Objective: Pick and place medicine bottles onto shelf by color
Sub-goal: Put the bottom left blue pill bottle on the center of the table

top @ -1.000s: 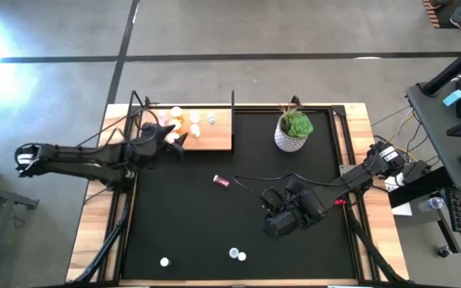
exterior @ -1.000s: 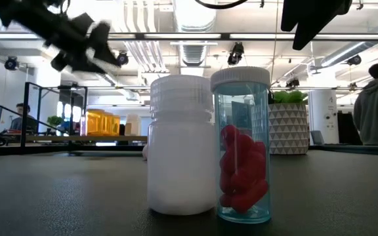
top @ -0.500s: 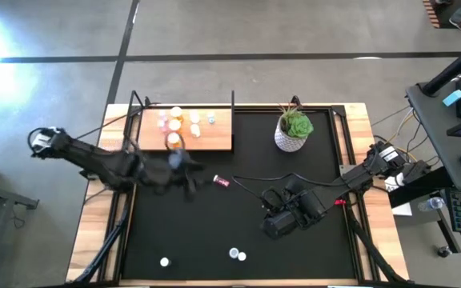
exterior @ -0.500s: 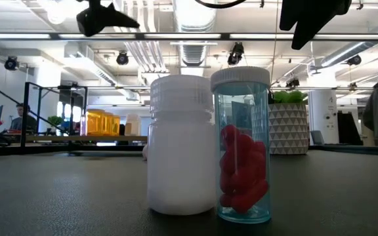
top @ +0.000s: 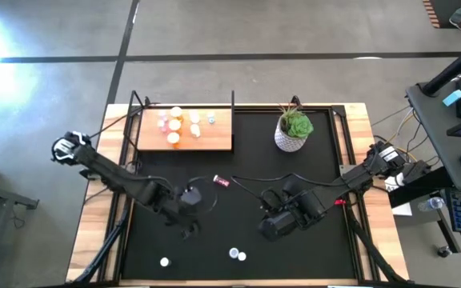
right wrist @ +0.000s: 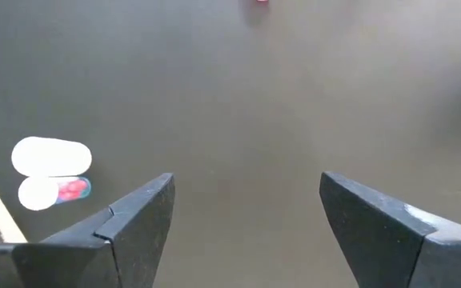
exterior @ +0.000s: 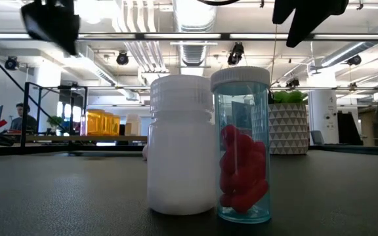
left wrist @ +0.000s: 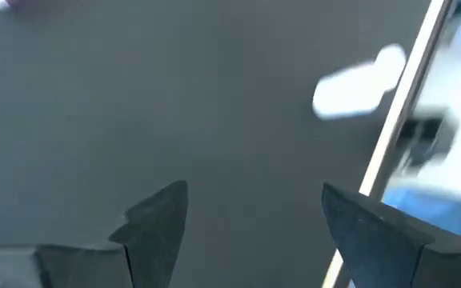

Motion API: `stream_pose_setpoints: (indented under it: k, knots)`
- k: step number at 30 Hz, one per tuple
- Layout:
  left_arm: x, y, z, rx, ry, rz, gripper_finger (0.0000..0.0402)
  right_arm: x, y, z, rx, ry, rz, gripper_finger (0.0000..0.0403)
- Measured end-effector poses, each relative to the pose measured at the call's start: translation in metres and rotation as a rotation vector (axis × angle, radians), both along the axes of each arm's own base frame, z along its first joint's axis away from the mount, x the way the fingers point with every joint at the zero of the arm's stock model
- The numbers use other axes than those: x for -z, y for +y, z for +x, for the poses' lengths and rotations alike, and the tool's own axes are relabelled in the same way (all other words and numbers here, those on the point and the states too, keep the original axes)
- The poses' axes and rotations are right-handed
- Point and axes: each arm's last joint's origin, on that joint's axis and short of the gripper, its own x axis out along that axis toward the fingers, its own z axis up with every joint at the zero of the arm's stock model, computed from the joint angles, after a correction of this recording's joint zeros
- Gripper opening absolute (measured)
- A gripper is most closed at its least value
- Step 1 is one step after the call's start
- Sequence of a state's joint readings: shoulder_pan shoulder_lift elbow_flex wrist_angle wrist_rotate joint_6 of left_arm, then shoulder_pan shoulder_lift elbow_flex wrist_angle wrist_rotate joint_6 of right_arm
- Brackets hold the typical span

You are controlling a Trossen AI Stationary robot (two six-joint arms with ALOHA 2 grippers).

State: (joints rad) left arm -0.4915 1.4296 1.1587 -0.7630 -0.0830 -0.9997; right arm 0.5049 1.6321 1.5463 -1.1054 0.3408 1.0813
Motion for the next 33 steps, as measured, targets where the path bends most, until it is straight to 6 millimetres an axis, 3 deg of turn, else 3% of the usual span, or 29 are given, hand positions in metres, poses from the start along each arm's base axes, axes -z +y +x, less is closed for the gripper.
stream_pose_setpoints:
  k: [5,17,33]
  knots:
    - [0.013,-0.02,-0.016,0.141,0.142,0.022,0.0272,-0.001,0.002,0.003,-0.009,-0.033,0.015,0.03]
    - [0.017,-0.065,-0.056,0.248,0.225,0.021,0.0272,-0.004,0.006,0.011,-0.009,-0.116,0.06,0.0292]
    - [0.047,-0.108,-0.057,0.187,0.317,-0.04,0.0272,-0.007,0.009,0.016,-0.008,-0.185,0.099,0.0292]
